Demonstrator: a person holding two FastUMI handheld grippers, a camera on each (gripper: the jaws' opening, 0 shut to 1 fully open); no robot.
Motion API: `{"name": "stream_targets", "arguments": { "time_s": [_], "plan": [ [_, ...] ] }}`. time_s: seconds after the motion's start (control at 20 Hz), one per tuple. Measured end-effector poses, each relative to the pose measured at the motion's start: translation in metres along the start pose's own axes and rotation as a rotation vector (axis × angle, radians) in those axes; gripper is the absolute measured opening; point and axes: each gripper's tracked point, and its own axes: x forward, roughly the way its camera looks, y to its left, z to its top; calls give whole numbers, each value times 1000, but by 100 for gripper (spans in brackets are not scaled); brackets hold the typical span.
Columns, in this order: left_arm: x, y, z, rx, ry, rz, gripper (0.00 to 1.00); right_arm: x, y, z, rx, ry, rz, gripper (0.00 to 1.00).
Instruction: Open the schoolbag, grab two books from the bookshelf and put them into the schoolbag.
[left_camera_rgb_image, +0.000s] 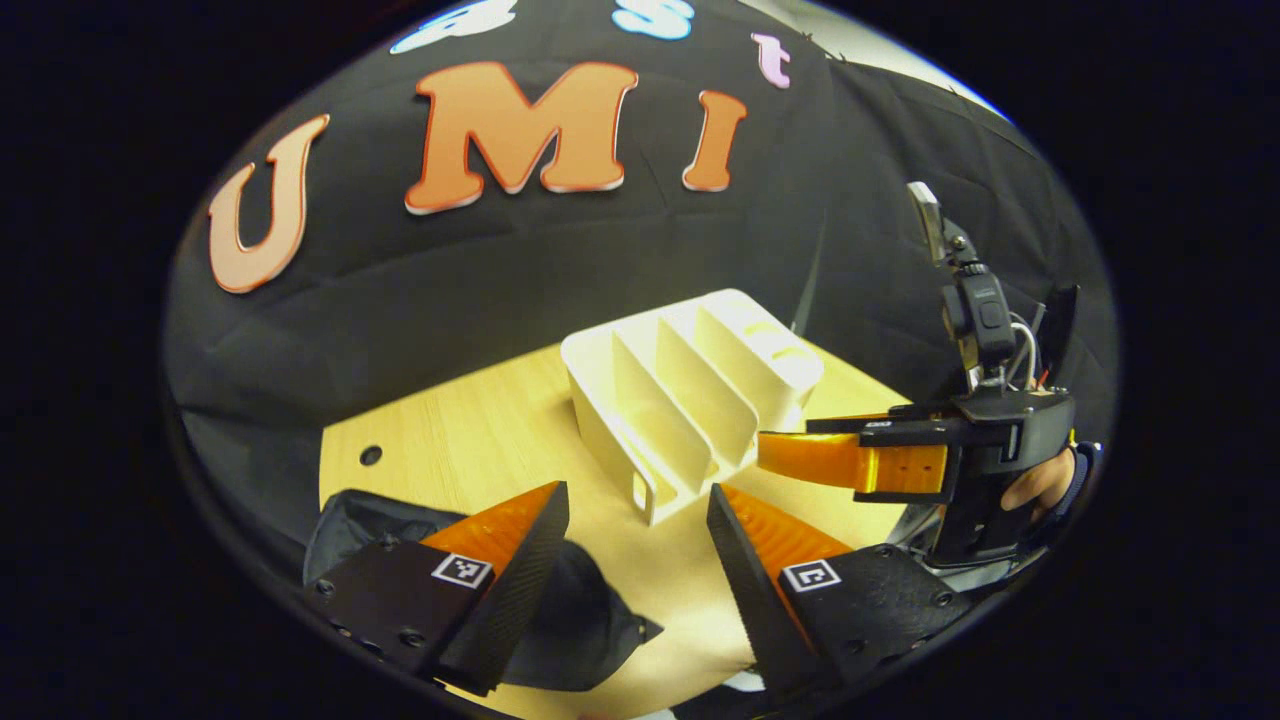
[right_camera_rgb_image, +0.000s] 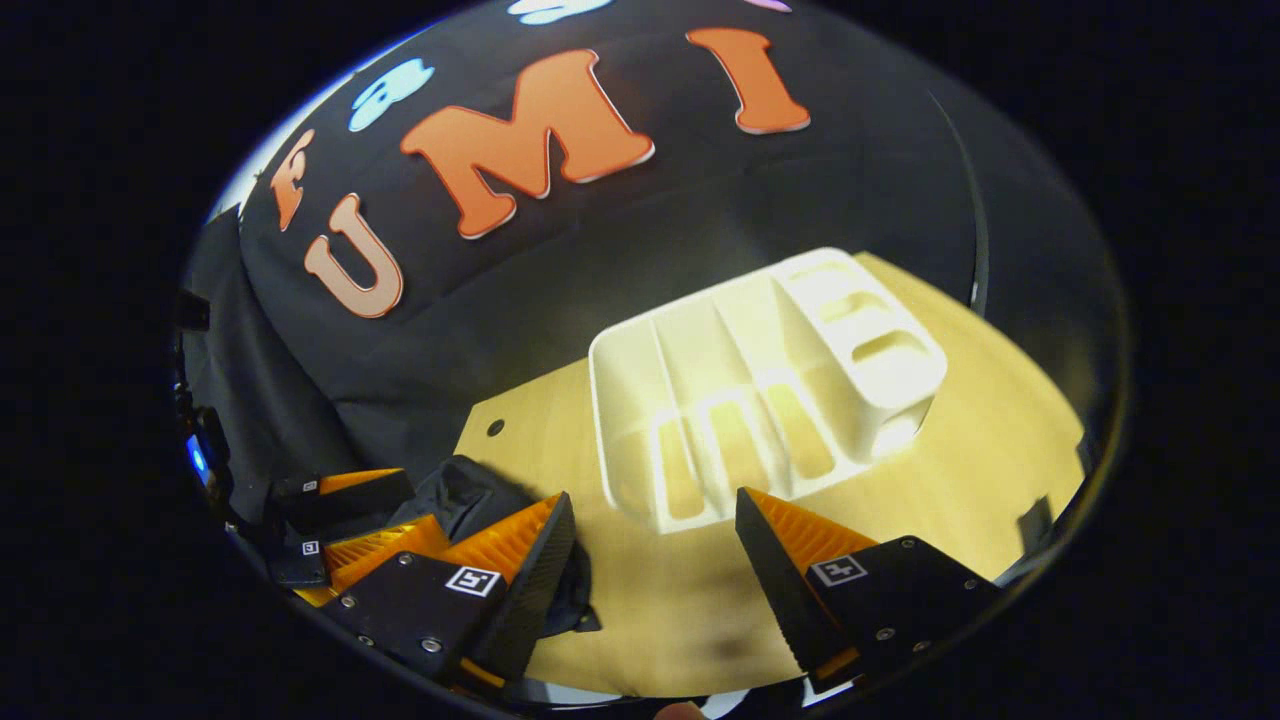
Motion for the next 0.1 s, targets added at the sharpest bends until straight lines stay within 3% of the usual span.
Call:
{"name": "stream_targets", "arguments": {
  "time_s": [0.1],
  "plan": [
    [-3,-11,23,-15,-79,43,93,-18,-14,25,-71,-61,-3,97]
  ]
}}
